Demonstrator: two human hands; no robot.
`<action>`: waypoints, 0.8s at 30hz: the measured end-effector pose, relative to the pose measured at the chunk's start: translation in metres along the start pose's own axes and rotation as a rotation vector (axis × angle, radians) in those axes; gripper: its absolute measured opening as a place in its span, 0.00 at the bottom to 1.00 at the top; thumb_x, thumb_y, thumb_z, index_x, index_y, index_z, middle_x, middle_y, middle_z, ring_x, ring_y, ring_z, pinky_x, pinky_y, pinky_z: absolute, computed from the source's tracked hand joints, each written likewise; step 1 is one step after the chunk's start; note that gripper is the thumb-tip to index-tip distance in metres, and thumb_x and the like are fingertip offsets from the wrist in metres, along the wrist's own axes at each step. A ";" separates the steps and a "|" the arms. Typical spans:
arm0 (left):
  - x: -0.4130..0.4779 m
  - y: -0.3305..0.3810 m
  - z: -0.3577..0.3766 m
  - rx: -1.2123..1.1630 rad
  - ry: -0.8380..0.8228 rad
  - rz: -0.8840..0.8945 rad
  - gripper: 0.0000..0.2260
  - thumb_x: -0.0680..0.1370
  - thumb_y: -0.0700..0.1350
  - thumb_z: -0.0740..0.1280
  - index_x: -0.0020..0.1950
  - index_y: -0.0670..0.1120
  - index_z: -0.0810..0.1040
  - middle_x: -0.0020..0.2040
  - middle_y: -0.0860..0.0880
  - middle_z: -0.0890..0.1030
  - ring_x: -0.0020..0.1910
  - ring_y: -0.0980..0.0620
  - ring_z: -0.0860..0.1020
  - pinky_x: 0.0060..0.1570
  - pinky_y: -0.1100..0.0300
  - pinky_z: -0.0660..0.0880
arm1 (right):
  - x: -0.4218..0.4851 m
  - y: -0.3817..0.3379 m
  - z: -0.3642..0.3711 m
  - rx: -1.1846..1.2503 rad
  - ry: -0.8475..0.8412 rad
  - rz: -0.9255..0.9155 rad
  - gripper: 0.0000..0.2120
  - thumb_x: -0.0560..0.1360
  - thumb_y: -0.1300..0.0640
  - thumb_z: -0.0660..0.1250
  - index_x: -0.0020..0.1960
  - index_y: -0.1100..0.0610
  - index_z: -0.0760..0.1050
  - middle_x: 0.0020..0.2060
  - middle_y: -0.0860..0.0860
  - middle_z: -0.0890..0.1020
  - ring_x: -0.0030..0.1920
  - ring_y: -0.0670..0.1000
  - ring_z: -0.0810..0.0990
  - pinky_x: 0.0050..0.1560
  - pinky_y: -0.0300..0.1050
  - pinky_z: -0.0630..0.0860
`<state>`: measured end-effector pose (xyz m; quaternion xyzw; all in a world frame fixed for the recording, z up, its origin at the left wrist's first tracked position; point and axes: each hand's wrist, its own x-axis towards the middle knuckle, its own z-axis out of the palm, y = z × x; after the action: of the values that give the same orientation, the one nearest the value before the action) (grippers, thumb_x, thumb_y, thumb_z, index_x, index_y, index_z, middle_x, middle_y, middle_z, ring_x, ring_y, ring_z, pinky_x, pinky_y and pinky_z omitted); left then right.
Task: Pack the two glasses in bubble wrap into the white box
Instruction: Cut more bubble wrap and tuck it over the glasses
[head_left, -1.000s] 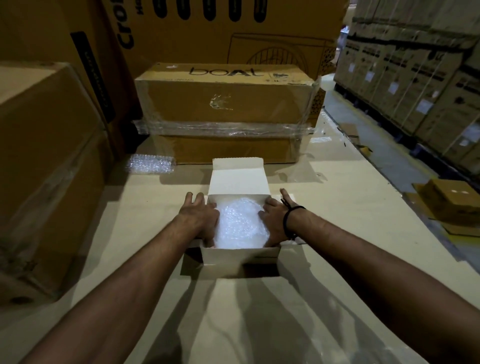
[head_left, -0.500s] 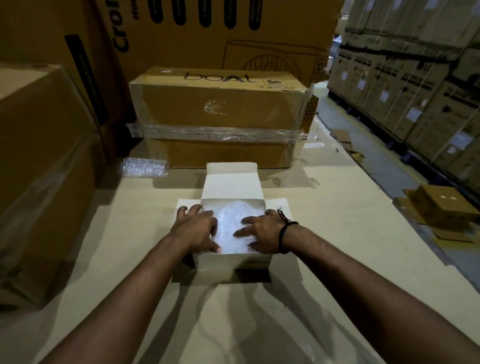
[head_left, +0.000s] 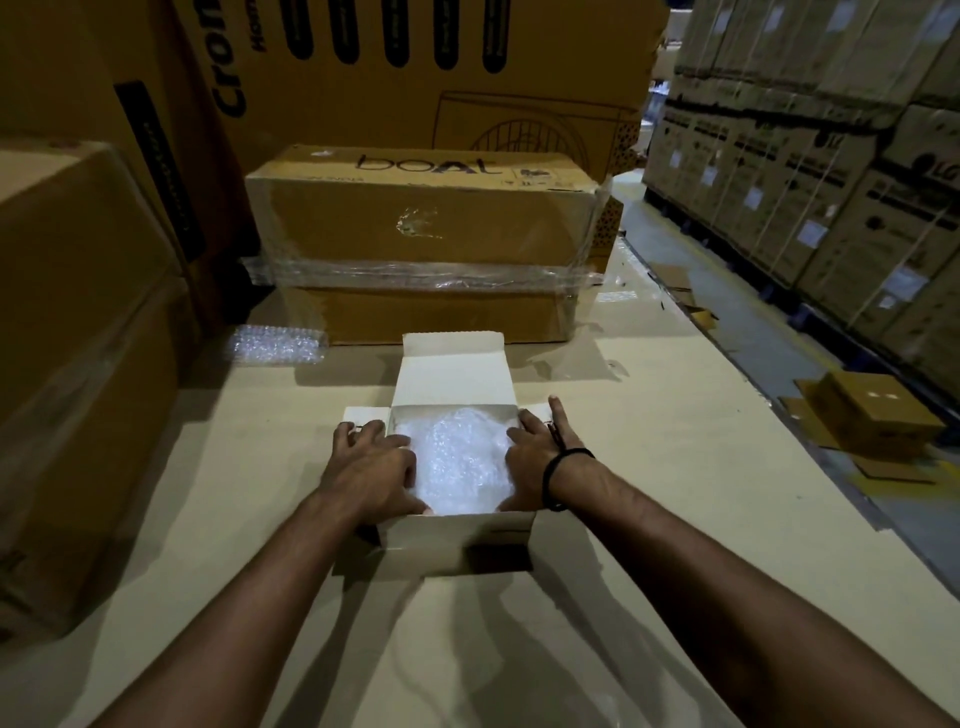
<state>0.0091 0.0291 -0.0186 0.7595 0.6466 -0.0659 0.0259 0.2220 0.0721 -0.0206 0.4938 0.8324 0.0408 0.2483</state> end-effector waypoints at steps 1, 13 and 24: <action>-0.001 -0.001 -0.001 -0.012 -0.008 -0.003 0.19 0.69 0.68 0.67 0.51 0.56 0.80 0.74 0.55 0.66 0.75 0.47 0.57 0.70 0.42 0.48 | -0.001 0.000 -0.001 0.008 0.005 0.000 0.34 0.72 0.30 0.58 0.68 0.52 0.71 0.75 0.54 0.59 0.77 0.56 0.44 0.68 0.70 0.33; -0.020 -0.020 0.015 -0.182 0.081 -0.080 0.08 0.76 0.59 0.67 0.47 0.60 0.84 0.78 0.56 0.58 0.77 0.50 0.50 0.70 0.46 0.49 | -0.018 -0.018 0.003 0.181 0.184 -0.226 0.21 0.75 0.56 0.61 0.64 0.38 0.73 0.75 0.45 0.59 0.74 0.54 0.55 0.70 0.54 0.54; -0.030 -0.038 0.039 -1.000 0.432 -0.515 0.33 0.76 0.52 0.72 0.76 0.45 0.64 0.74 0.42 0.67 0.70 0.42 0.68 0.65 0.49 0.66 | -0.029 0.006 0.026 0.427 0.406 0.022 0.23 0.79 0.45 0.57 0.73 0.47 0.63 0.74 0.49 0.64 0.73 0.51 0.62 0.71 0.49 0.58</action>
<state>-0.0357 0.0015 -0.0519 0.4704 0.7531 0.3977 0.2312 0.2494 0.0458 -0.0305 0.5254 0.8495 -0.0346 -0.0332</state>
